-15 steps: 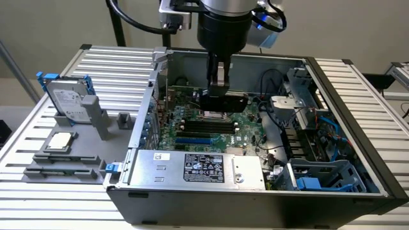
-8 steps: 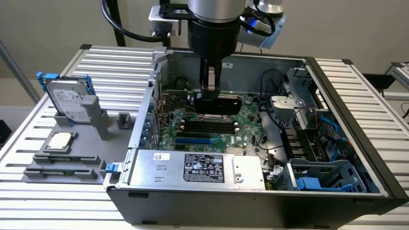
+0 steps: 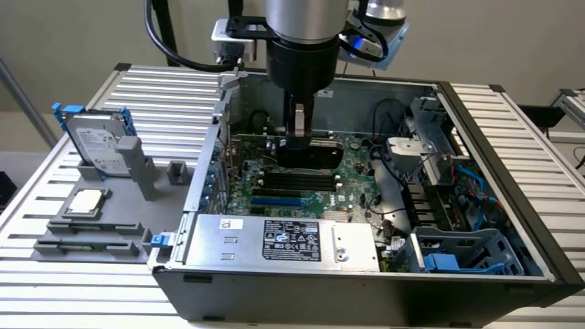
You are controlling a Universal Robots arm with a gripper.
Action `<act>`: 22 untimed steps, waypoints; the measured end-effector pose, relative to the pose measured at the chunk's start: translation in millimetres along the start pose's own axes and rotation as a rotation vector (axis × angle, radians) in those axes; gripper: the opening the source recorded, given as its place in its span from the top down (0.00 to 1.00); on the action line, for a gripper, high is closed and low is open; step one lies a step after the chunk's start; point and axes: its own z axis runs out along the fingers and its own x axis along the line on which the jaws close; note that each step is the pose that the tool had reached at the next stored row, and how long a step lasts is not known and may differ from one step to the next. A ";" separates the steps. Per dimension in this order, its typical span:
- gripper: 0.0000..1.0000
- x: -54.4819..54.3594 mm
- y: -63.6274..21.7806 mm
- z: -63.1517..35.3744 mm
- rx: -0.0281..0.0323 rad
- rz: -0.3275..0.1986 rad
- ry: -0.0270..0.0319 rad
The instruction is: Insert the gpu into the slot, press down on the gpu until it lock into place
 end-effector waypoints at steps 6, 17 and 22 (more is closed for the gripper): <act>0.74 0.0 0.0 0.1 0.0001 0.000 -0.0002; 0.74 -2.3 0.2 12.1 -0.0017 0.007 -0.0001; 0.74 -1.7 1.0 21.1 0.0011 0.043 0.0006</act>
